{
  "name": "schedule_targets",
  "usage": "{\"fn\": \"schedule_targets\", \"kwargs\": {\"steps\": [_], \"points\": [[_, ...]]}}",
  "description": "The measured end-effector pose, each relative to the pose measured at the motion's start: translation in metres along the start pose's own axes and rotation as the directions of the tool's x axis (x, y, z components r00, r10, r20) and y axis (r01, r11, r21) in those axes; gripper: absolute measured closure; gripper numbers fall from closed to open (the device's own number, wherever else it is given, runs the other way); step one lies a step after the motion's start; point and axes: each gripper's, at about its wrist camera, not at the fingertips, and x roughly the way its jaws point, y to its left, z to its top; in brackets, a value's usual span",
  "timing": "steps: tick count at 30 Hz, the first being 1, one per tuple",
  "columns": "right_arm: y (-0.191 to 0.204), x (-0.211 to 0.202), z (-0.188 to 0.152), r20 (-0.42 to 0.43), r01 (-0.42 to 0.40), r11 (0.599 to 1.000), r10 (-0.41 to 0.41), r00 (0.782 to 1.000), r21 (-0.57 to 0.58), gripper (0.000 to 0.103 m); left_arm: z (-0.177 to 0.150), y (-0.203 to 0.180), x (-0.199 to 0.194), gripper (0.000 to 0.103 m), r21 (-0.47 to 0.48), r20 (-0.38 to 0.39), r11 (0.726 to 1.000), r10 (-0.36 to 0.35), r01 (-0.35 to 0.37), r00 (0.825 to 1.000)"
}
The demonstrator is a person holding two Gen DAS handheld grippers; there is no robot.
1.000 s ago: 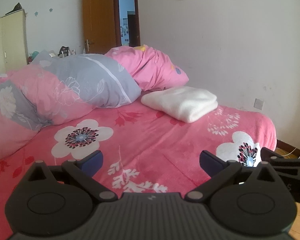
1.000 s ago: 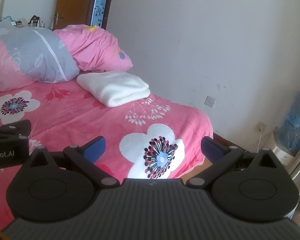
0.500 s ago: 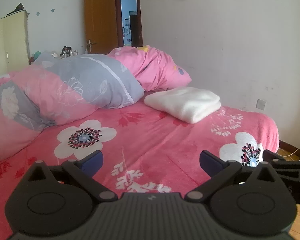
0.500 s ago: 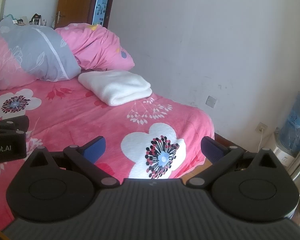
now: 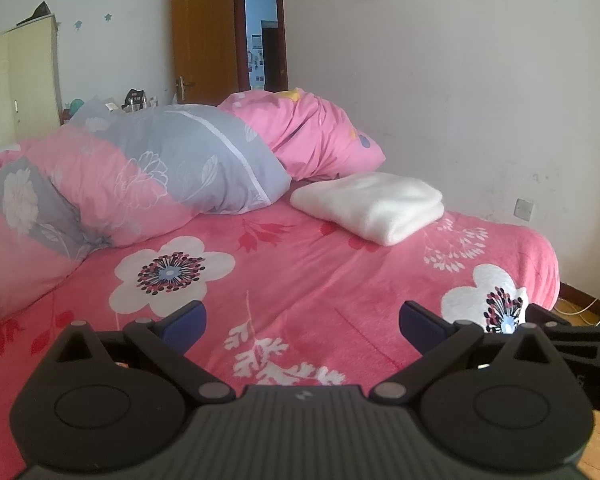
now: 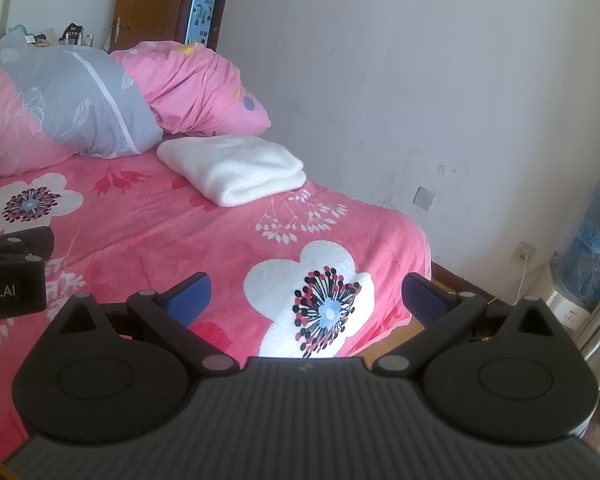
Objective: Fold towel
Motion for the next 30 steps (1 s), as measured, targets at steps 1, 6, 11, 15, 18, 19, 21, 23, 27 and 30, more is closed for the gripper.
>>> {"fn": "schedule_targets", "kwargs": {"steps": [1, 6, 11, 15, 18, 19, 21, 23, 27, 30], "points": [[0.0001, 0.0004, 0.0002, -0.001, 0.0, 1.0, 0.0, 1.0, 0.0, 0.001, 0.0, 0.0003, -0.0001, 0.0, -0.001, 0.0, 1.0, 0.0, 0.0, 1.0], [-0.0001, 0.0003, 0.0001, -0.001, -0.001, 1.0, 0.001, 1.0, -0.001, 0.001, 0.0002, 0.0014, -0.0007, 0.0, -0.004, -0.002, 1.0, -0.002, 0.002, 1.0], [0.0009, 0.0004, 0.0003, -0.003, -0.002, 1.0, 0.002, 1.0, -0.003, 0.001, 0.0001, 0.0029, -0.0009, 0.0, -0.007, -0.005, 1.0, -0.004, 0.004, 1.0], [0.0017, 0.0004, 0.0, -0.006, -0.002, 1.0, 0.002, 1.0, -0.003, 0.001, 0.0002, 0.0035, -0.0016, 0.0, -0.008, -0.006, 1.0, -0.003, 0.003, 1.0], [0.0019, 0.0006, 0.0, -0.007, -0.004, 1.0, 0.004, 1.0, -0.002, 0.001, 0.0007, 0.0034, -0.0012, 0.0, -0.009, -0.007, 1.0, -0.002, 0.002, 1.0], [0.002, 0.0006, 0.0, -0.008, -0.005, 1.0, 0.005, 1.0, -0.002, 0.001, 0.0006, 0.0032, -0.0009, 0.0, -0.01, -0.007, 1.0, -0.002, 0.002, 1.0], [0.0017, 0.0008, -0.0003, -0.008, -0.006, 1.0, 0.006, 1.0, -0.003, 0.001, 0.0005, 0.0031, -0.0006, 0.0, -0.01, -0.008, 1.0, -0.002, 0.002, 1.0], [0.0016, 0.0012, -0.0005, -0.01, -0.007, 1.0, 0.007, 1.0, -0.002, 0.001, 0.0004, 0.0031, -0.0005, 0.0, -0.011, -0.009, 1.0, -0.002, 0.002, 1.0], [0.0018, 0.0019, -0.0013, -0.016, -0.008, 1.0, 0.008, 1.0, 0.001, 0.001, 0.0, 0.0036, -0.0005, 0.0, -0.013, -0.009, 1.0, -0.002, 0.002, 1.0], [0.0024, 0.0016, -0.0018, -0.017, -0.01, 1.0, 0.01, 1.0, 0.001, 0.001, -0.0003, 0.0038, -0.0001, 0.0, -0.015, -0.011, 1.0, -0.003, 0.002, 1.0]]}}
